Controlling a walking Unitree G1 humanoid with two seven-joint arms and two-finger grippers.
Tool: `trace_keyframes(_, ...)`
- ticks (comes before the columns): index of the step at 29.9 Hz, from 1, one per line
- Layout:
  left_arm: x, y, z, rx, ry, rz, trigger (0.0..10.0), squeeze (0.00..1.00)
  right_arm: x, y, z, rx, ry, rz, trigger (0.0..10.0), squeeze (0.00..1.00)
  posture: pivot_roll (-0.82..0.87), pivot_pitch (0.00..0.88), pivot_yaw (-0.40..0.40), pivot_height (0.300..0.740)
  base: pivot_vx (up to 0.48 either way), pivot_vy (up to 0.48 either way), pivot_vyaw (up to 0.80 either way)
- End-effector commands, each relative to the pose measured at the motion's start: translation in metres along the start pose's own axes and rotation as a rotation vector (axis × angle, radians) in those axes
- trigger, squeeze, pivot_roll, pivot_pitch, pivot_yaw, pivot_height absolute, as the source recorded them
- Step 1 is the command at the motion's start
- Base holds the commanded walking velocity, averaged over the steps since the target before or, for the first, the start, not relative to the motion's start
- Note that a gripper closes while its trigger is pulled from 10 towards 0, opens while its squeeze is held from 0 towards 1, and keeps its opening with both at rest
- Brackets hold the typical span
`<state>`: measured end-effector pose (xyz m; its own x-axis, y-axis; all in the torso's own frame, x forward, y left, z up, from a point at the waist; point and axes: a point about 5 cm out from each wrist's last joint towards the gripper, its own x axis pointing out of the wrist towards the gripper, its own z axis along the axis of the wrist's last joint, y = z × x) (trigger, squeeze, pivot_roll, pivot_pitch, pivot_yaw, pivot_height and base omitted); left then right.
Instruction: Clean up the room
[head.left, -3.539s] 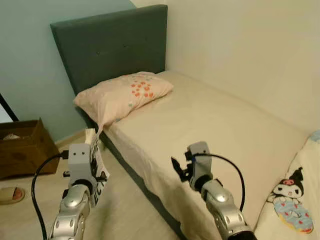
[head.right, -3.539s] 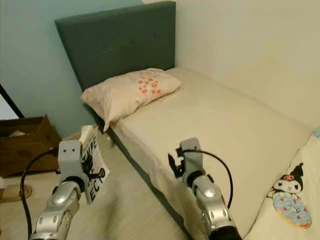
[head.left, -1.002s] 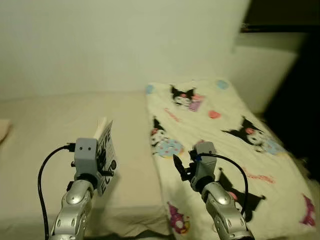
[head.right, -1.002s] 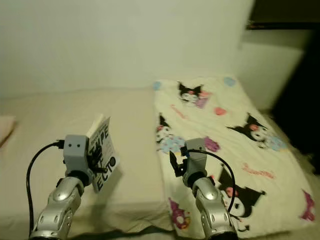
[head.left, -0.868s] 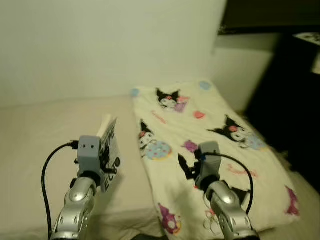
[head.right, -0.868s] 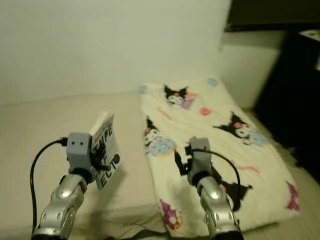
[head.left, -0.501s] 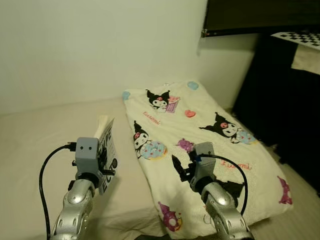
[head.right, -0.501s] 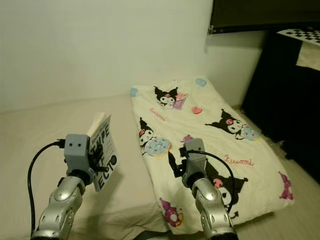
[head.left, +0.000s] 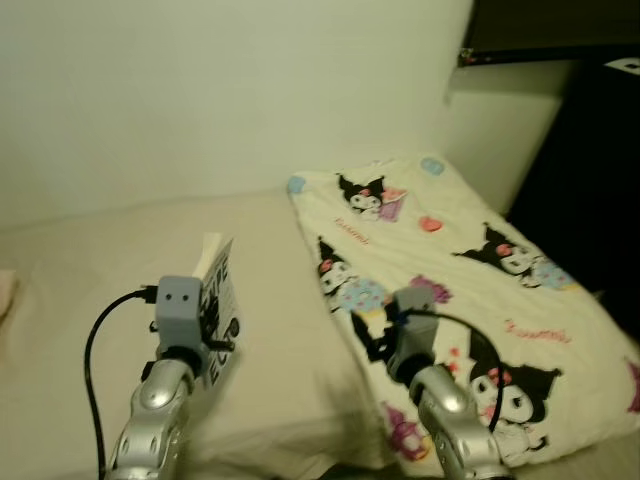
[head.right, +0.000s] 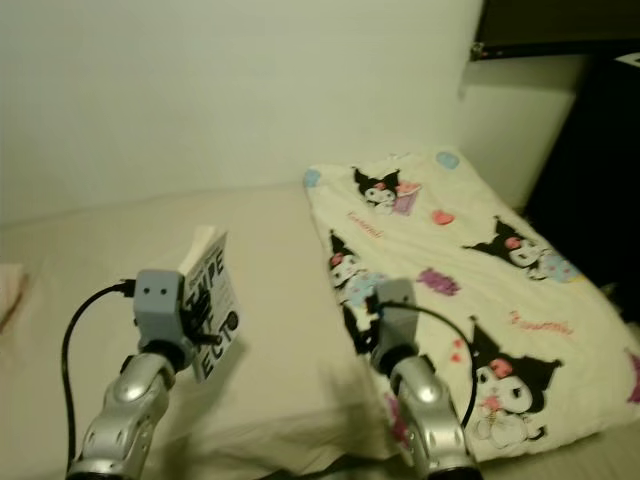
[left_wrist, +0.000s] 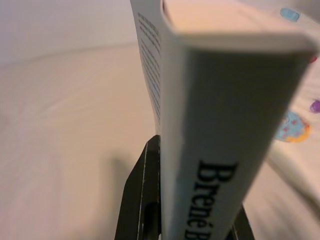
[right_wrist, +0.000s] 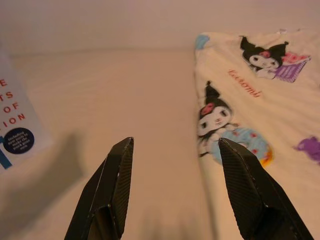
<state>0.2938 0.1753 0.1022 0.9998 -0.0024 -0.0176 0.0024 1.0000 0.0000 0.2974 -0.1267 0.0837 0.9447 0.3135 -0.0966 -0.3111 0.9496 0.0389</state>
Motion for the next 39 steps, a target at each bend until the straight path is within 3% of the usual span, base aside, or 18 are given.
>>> trace_keyframes(1,0.0009,0.0053,0.0069,0.013,-0.034,0.014,10.0,0.00,-0.0005,0.0042,-0.0030,0.007,0.008,0.013,10.0,0.00,-0.06,0.075,0.025,0.740,0.000,0.458,0.00)
trace_keyframes(25,-0.0016,0.0119,0.0067,0.017,-0.036,0.036,10.0,0.00,0.0016,0.0085,-0.0045,0.004,0.020,0.049,10.0,0.00,-0.05,0.079,0.019,0.740,0.000,0.456,0.00)
trace_keyframes(29,-0.0016,0.0108,0.0095,0.067,-0.041,0.019,10.0,0.00,0.0016,0.0089,-0.0046,0.006,0.019,0.052,10.0,0.00,-0.05,0.079,0.019,0.740,0.000,-0.120,0.00)
trace_keyframes(39,-0.0037,0.0093,0.0092,0.072,-0.043,0.019,10.0,0.00,0.0019,0.0105,-0.0036,0.012,0.011,0.058,10.0,0.00,-0.05,0.077,0.021,0.740,0.000,-0.480,0.00)
